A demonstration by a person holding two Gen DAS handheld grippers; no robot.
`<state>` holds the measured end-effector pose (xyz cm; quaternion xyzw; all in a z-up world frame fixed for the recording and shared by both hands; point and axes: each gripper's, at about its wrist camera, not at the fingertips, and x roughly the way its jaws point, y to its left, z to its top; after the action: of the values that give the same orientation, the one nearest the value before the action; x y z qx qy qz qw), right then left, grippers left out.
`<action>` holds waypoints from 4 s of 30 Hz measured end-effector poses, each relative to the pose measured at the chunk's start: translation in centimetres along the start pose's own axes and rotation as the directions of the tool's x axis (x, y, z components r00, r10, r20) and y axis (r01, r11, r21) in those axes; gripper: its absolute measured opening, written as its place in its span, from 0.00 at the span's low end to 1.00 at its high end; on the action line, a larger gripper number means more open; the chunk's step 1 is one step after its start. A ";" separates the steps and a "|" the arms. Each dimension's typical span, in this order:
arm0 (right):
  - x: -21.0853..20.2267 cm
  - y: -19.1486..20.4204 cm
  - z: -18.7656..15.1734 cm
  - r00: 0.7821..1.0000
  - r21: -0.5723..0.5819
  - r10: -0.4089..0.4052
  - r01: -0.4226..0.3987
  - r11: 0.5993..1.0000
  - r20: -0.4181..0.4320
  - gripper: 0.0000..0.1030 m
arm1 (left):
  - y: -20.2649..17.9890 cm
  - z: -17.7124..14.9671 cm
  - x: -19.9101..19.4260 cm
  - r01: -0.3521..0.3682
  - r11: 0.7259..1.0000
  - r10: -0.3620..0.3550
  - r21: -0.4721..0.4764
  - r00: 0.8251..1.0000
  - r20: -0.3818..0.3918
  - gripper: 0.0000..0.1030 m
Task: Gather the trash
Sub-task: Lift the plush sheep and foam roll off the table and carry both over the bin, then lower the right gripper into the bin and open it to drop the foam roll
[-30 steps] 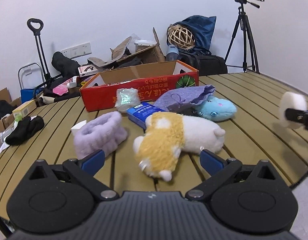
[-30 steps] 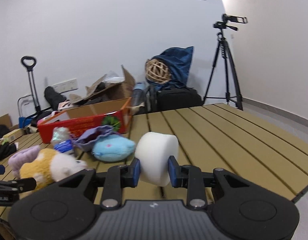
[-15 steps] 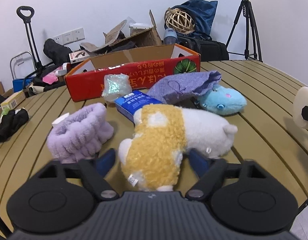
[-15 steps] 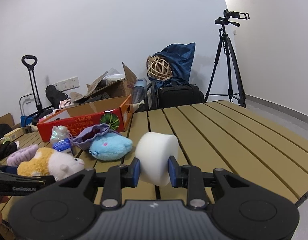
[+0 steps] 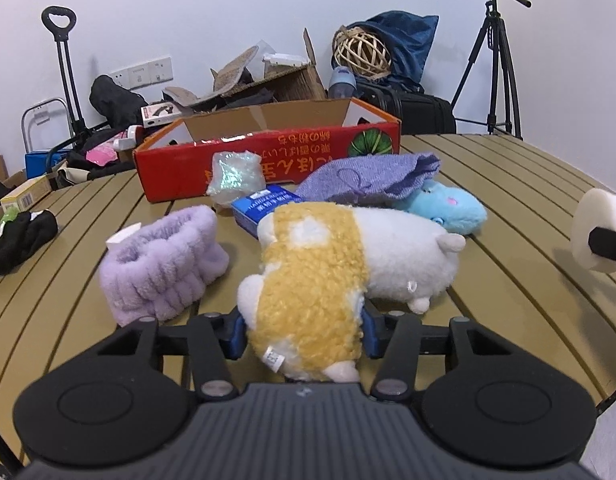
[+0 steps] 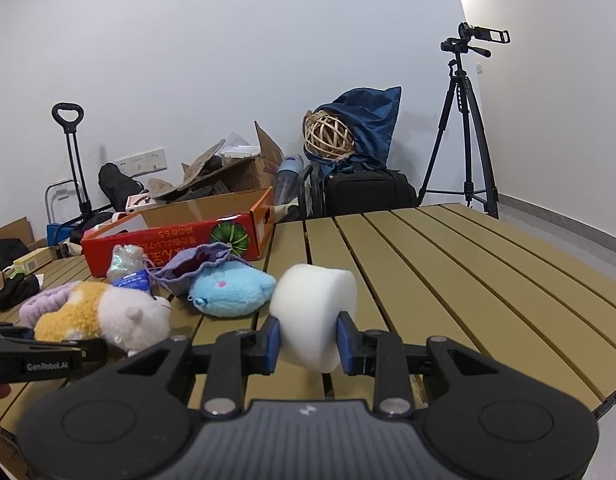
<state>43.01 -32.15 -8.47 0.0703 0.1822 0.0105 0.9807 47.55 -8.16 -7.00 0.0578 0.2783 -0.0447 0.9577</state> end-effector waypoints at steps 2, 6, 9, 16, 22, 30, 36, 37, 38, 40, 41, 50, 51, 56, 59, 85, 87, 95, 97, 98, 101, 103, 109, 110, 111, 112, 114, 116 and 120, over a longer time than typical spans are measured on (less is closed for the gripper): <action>-0.1 0.1 0.0 1.000 0.000 0.009 -0.009 1.000 -0.001 0.27 | 0.1 0.1 -0.7 -0.004 1.000 0.004 -0.003 1.000 0.008 0.51; -0.8 0.3 0.2 0.999 -0.005 0.033 -0.033 0.999 -0.001 0.27 | 0.4 0.1 -2.2 -0.019 1.000 0.019 -0.006 1.000 0.021 0.51; -1.7 0.6 0.4 0.999 -0.011 0.050 -0.050 0.999 0.010 0.27 | 0.6 -0.1 -3.8 -0.032 0.999 0.032 -0.009 0.999 0.029 0.51; -5.2 1.2 0.1 0.994 -0.021 0.101 -0.101 0.995 0.034 0.27 | 1.2 -1.0 -8.0 -0.052 0.998 0.053 -0.025 0.998 0.040 0.51; -8.8 2.0 -0.8 0.989 -0.034 0.138 -0.136 0.990 0.048 0.27 | 1.8 -2.5 -12.7 -0.060 0.998 0.061 -0.031 0.997 0.050 0.51; -13.3 3.4 -3.6 0.983 -0.044 0.185 -0.185 0.982 0.006 0.27 | 2.7 -5.4 -19.1 -0.046 0.998 0.049 -0.049 0.996 0.071 0.51; -16.6 4.9 -5.8 0.977 -0.079 0.209 -0.212 0.974 -0.041 0.27 | 3.3 -8.6 -22.7 -0.038 0.997 0.043 -0.069 0.997 0.070 0.51; -17.2 5.2 -6.2 0.975 -0.086 0.214 -0.218 0.972 -0.053 0.27 | 3.5 -9.1 -23.2 -0.034 0.997 0.039 -0.073 0.997 0.065 0.51; -17.7 5.5 -6.6 0.974 -0.092 0.218 -0.224 0.970 -0.063 0.27 | 3.7 -9.7 -23.8 -0.033 0.996 0.038 -0.078 0.997 0.060 0.51; -18.6 5.8 -7.3 0.971 -0.103 0.224 -0.232 0.967 -0.082 0.27 | 4.1 -10.8 -24.6 -0.035 0.996 0.039 -0.083 0.998 0.050 0.51; -19.1 6.1 -7.7 0.969 -0.109 0.228 -0.238 0.965 -0.093 0.27 | 4.3 -11.5 -25.1 -0.036 0.996 0.039 -0.088 0.998 0.043 0.51; -22.4 8.5 -11.7 0.940 -0.134 0.258 -0.292 0.947 -0.222 0.27 | 6.2 -16.9 -28.1 -0.058 0.993 0.054 -0.106 0.998 -0.042 0.51; -22.6 8.7 -12.3 0.934 -0.132 0.262 -0.299 0.945 -0.242 0.27 | 6.2 -17.5 -28.2 -0.061 0.993 0.055 -0.105 0.997 -0.057 0.51; -23.4 9.8 -15.3 0.902 -0.122 0.267 -0.324 0.938 -0.340 0.27 | 6.6 -21.0 -28.3 -0.072 0.991 0.055 -0.111 0.987 -0.149 0.51; -23.4 10.5 -17.2 0.875 -0.126 0.259 -0.335 0.934 -0.409 0.27 | 6.7 -23.2 -27.9 -0.085 0.991 0.061 -0.104 0.975 -0.213 0.51; -16.8 11.5 -22.5 0.758 -0.081 0.207 -0.324 0.943 -0.619 0.27 | 9.7 -26.8 -21.1 -0.167 0.976 0.087 -0.140 0.889 -0.450 0.51; -15.9 11.5 -22.5 0.754 -0.078 0.205 -0.321 0.944 -0.624 0.27 | 9.7 -26.6 -20.4 -0.168 0.976 0.088 -0.139 0.887 -0.453 0.51; -12.4 11.2 -22.2 0.747 -0.071 0.199 -0.312 0.947 -0.634 0.27 | 10.2 -25.8 -17.8 -0.184 0.974 0.101 -0.135 0.878 -0.467 0.51; -11.6 11.2 -22.1 0.746 -0.069 0.204 -0.317 0.946 -0.634 0.27 | 10.3 -25.6 -17.3 -0.186 0.973 0.101 -0.137 0.876 -0.471 0.51; -11.2 11.3 -22.0 0.745 -0.068 0.208 -0.322 0.944 -0.634 0.27 | 10.4 -25.5 -17.0 -0.186 0.973 0.101 -0.137 0.876 -0.472 0.51; -10.0 11.8 -21.7 0.742 -0.069 0.225 -0.343 0.937 -0.632 0.27 | 10.5 -25.1 -16.2 -0.188 0.972 0.101 -0.138 0.875 -0.474 0.51; -9.2 12.4 -21.5 0.739 -0.073 0.234 -0.357 0.931 -0.632 0.27 | 10.7 -24.9 -15.7 -0.188 0.972 0.100 -0.142 0.875 -0.473 0.51; -6.6 14.6 -21.2 0.731 -0.080 0.273 -0.408 0.910 -0.626 0.27 | 11.7 -24.3 -14.4 -0.197 0.969 0.106 -0.151 0.879 -0.465 0.51; -6.1 15.0 -21.1 0.730 -0.082 0.277 -0.414 0.906 -0.625 0.27 | 11.8 -24.2 -14.2 -0.199 0.968 0.107 -0.154 0.879 -0.464 0.51; -5.8 15.4 -21.1 0.730 -0.086 0.278 -0.418 0.904 -0.624 0.27 | 12.0 -24.1 -14.1 -0.201 0.967 0.107 -0.158 0.880 -0.463 0.51; -5.5 15.7 -21.0 0.730 -0.089 0.279 -0.421 0.903 -0.624 0.27 | 12.2 -24.0 -13.9 -0.202 0.966 0.107 -0.161 0.880 -0.463 0.51; -4.7 16.3 -20.9 0.728 -0.087 0.284 -0.427 0.900 -0.624 0.27 | 12.6 -23.9 -13.6 -0.207 0.964 0.110 -0.167 0.882 -0.459 0.51; -4.2 16.8 -20.9 0.725 -0.086 0.291 -0.434 0.897 -0.624 0.27 | 12.9 -23.8 -13.4 -0.213 0.962 0.115 -0.169 0.883 -0.455 0.51; -3.2 17.6 -21.3 0.718 -0.095 0.282 -0.435 0.895 -0.636 0.33 | 13.3 -23.9 -13.1 -0.218 0.961 0.120 -0.169 0.883 -0.455 0.51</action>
<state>32.50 -11.98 -24.51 -0.0206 0.4669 0.2453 0.8493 25.47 8.93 -18.81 -0.0136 0.4844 0.0842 0.8707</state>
